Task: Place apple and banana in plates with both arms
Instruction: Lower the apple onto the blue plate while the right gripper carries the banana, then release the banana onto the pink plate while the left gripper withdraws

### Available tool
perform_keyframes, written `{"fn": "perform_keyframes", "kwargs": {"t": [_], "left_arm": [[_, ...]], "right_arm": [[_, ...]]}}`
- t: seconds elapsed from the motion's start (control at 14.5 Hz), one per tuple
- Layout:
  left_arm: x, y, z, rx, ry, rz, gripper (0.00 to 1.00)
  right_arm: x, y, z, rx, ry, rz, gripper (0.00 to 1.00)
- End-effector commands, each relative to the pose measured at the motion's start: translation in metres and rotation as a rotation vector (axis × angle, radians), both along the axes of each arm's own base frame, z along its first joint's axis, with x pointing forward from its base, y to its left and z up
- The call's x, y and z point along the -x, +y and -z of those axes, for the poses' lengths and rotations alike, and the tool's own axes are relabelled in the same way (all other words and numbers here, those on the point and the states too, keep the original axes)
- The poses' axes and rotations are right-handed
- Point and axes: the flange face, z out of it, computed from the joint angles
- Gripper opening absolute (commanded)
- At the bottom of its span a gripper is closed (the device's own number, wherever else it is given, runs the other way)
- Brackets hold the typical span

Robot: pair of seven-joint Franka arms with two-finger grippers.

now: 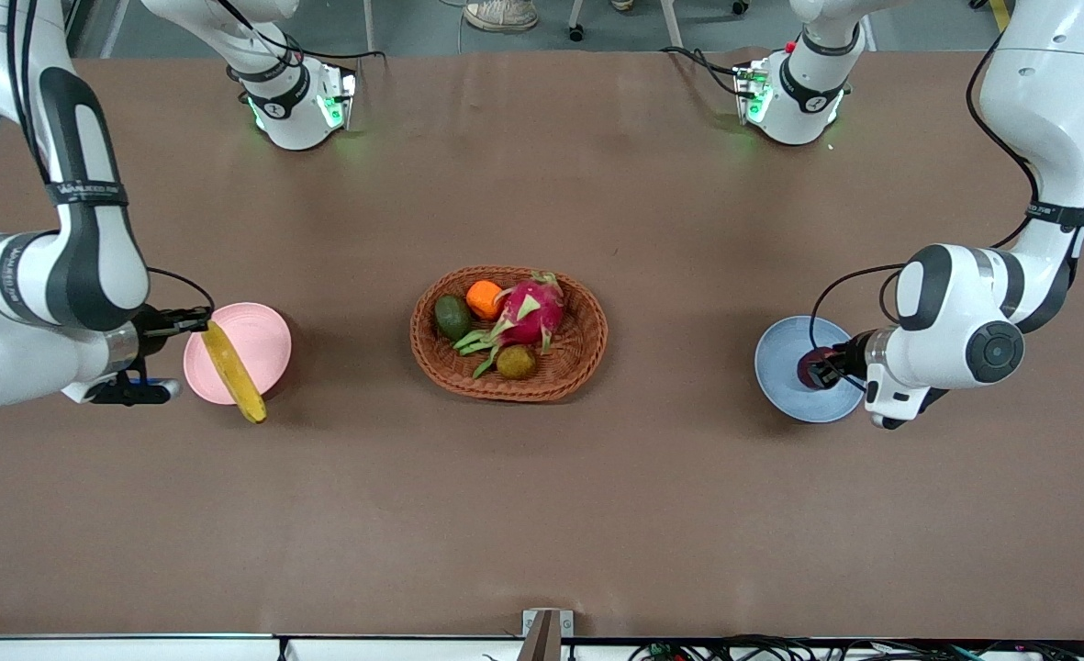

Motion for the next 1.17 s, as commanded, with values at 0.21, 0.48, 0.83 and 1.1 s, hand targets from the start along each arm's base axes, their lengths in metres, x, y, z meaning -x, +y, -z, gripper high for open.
{"fn": "perform_keyframes", "kwargs": {"t": [0.21,0.48,0.83,1.1], "left_arm": [[0.001,-0.011,-0.04,-0.022,-0.033,0.042,1.0],[0.005,-0.034,-0.134,-0.06,-0.114,0.088,1.0],[0.003,-0.024,-0.259,-0.07,-0.24,0.284,1.0],[0.016,-0.008,-0.336,-0.052,-0.208,0.428,1.0]], "right_arm": [[0.029,-0.027,0.031,-0.029,0.061,-0.021,0.02],[0.037,-0.032,0.055,-0.004,0.054,-0.043,0.04],[0.035,-0.034,0.056,0.018,0.036,-0.042,0.84],[0.013,-0.034,-0.007,0.032,-0.011,-0.035,1.0]]}}
